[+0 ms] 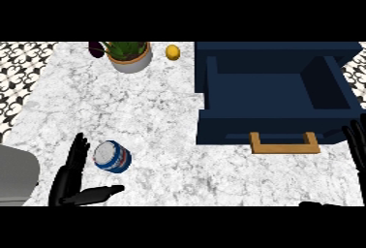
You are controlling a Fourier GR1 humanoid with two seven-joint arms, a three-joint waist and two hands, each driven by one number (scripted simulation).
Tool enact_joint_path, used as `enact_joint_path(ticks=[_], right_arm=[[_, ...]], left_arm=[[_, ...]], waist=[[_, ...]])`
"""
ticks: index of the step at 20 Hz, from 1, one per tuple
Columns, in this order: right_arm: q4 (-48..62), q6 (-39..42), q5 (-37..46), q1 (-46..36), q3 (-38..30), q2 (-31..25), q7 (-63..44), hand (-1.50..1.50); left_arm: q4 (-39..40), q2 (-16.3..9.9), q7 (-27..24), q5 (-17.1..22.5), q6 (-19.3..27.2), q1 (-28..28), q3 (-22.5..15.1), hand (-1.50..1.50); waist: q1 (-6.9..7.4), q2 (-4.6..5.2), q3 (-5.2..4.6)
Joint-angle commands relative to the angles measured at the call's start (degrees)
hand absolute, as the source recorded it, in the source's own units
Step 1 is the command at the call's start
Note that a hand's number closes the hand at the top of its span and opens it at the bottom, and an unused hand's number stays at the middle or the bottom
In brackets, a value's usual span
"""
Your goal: Pick up the can, place it into the drawer and close the drawer
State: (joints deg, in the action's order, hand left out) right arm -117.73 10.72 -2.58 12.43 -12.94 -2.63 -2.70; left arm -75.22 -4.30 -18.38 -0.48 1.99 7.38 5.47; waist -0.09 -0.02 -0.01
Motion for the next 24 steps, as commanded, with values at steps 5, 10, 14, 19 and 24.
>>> enact_joint_path(ticks=[5, 10, 14, 19, 24], right_arm=[[1.3, 0.8, -0.2, 0.8, -1.5, 0.3, 1.7, -1.50], [-6.3, -0.3, 0.7, 4.8, 2.0, 2.5, -1.9, -1.50], [-5.4, 0.3, -0.3, 0.1, -0.4, 0.8, -5.6, -1.50], [-1.7, 2.3, -2.0, 1.1, -2.1, 0.8, -1.4, -1.50], [-3.8, 1.4, -1.1, 1.6, -2.1, 1.2, -2.3, -1.50]], left_arm=[[0.2, -1.2, 2.7, 1.1, -1.5, -2.1, 0.6, -1.50], [7.9, -1.1, -2.1, 1.5, -0.6, -6.1, 2.6, -1.50], [11.0, -1.4, -3.7, 1.1, -1.7, -6.2, 2.1, -1.50], [12.1, 1.2, -4.0, 0.4, 2.1, -9.3, 1.2, -1.50], [11.2, -0.7, -1.6, 1.6, 0.8, -10.0, 1.8, -1.50]], waist=[[0.03, -0.02, 0.02], [-0.09, -0.02, 0.00], [-0.01, 0.00, 0.00], [-0.06, -0.01, 0.01], [-0.02, -0.02, 0.01]])
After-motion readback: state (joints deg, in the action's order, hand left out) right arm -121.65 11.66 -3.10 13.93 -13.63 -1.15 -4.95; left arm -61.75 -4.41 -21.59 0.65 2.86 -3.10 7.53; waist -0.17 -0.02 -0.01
